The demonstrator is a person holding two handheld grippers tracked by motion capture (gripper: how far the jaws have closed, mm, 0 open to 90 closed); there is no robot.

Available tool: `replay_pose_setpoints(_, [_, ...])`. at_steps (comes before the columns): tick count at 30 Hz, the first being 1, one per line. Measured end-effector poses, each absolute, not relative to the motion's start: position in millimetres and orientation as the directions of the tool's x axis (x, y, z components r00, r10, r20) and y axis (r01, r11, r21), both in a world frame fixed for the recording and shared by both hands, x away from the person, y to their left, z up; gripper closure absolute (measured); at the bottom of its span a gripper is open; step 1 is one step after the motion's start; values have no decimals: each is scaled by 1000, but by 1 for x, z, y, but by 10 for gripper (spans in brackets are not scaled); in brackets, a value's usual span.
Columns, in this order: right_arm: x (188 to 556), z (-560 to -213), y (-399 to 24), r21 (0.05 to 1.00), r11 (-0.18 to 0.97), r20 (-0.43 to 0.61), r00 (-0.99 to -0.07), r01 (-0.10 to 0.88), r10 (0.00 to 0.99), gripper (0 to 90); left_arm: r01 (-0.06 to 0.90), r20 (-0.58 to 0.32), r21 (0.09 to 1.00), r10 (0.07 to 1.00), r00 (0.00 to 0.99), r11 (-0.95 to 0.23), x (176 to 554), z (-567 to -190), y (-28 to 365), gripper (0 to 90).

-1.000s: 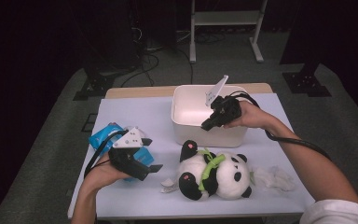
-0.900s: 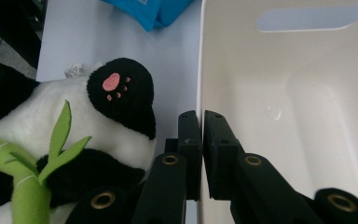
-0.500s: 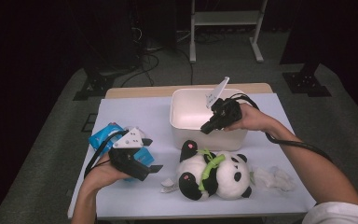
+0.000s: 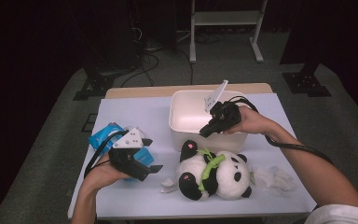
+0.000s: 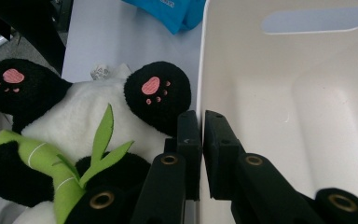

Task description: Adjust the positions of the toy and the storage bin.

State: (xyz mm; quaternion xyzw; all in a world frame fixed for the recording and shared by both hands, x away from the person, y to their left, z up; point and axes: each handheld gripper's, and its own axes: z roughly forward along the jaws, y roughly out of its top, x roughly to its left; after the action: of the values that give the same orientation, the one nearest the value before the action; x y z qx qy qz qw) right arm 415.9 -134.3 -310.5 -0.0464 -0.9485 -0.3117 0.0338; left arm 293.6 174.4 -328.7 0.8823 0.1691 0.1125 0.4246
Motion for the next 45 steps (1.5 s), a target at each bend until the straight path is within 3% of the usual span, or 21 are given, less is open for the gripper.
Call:
replay_pose_setpoints(12, [418,-310,-135,589,799,100,-992,118,72,844,203,53,788,393,918,-581,294,-329,174,97])
replay_pose_setpoints(23, [416,-310,-139,585,802,75,-993,122,96,656,202,60,787,398,915,-583,295,-328,175,96])
replay_pose_setpoints(25, [414,-305,-144,591,797,67,-992,123,104,578,206,56,786,400,915,-582,296,-329,174,96])
replay_pose_setpoints(34, [399,-292,-161,629,764,57,-989,141,136,390,211,57,779,403,914,-590,299,-333,176,97])
replay_pose_setpoints(45, [371,-284,-172,648,748,49,-988,143,146,331,214,58,772,402,914,-598,299,-335,175,97])
